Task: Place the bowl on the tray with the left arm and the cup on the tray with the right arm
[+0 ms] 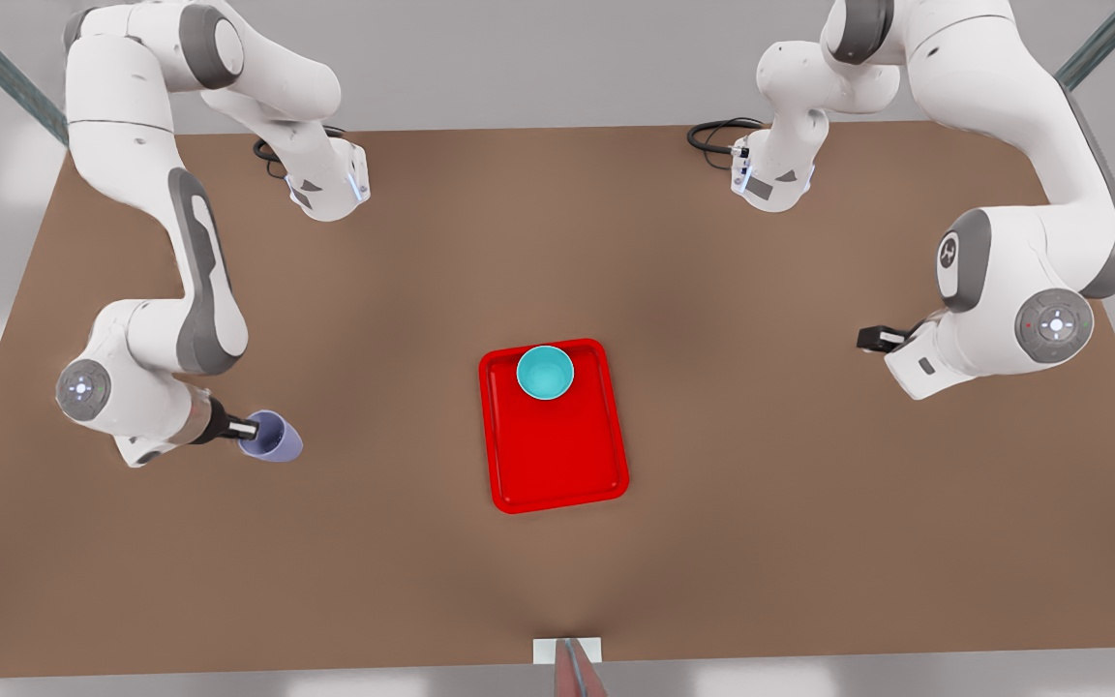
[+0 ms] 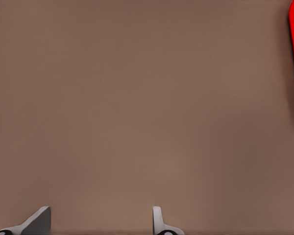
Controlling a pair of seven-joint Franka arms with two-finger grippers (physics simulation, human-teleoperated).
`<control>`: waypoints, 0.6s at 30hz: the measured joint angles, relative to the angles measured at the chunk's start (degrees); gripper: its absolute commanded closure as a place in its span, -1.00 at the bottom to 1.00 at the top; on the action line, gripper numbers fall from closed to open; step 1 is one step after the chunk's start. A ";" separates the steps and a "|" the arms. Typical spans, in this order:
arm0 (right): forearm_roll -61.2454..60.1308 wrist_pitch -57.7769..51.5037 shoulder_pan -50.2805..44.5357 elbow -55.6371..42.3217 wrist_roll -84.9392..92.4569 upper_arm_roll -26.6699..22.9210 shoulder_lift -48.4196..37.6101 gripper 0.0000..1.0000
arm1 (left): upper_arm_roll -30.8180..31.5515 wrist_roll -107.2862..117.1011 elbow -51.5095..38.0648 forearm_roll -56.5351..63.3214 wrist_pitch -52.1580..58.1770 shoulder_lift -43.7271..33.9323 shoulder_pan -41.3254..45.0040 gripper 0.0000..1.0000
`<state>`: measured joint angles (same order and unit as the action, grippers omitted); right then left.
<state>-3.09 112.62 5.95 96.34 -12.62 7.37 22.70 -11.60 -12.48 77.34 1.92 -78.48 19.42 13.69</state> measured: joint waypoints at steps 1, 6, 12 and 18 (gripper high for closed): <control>0.92 -0.03 0.05 -0.54 -2.83 1.74 0.30 0.57 | 0.00 0.00 0.00 0.00 0.00 0.00 0.00 -1.00; 3.12 0.57 -2.48 -3.72 -17.11 7.12 3.15 0.57 | 0.00 0.00 0.00 0.00 0.00 -0.08 0.02 -1.00; 2.85 2.68 -9.60 -12.56 -35.44 14.11 11.40 0.57 | 0.00 0.00 0.00 0.07 0.09 -0.25 -0.03 -1.00; 7.44 10.90 -10.93 -19.66 -47.69 22.95 22.80 0.57 | 0.00 0.08 0.00 0.09 0.00 -0.17 0.02 -1.00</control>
<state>4.34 123.52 -4.98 76.68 -60.32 30.32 45.50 -11.60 -12.40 77.34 2.01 -78.49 19.25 13.72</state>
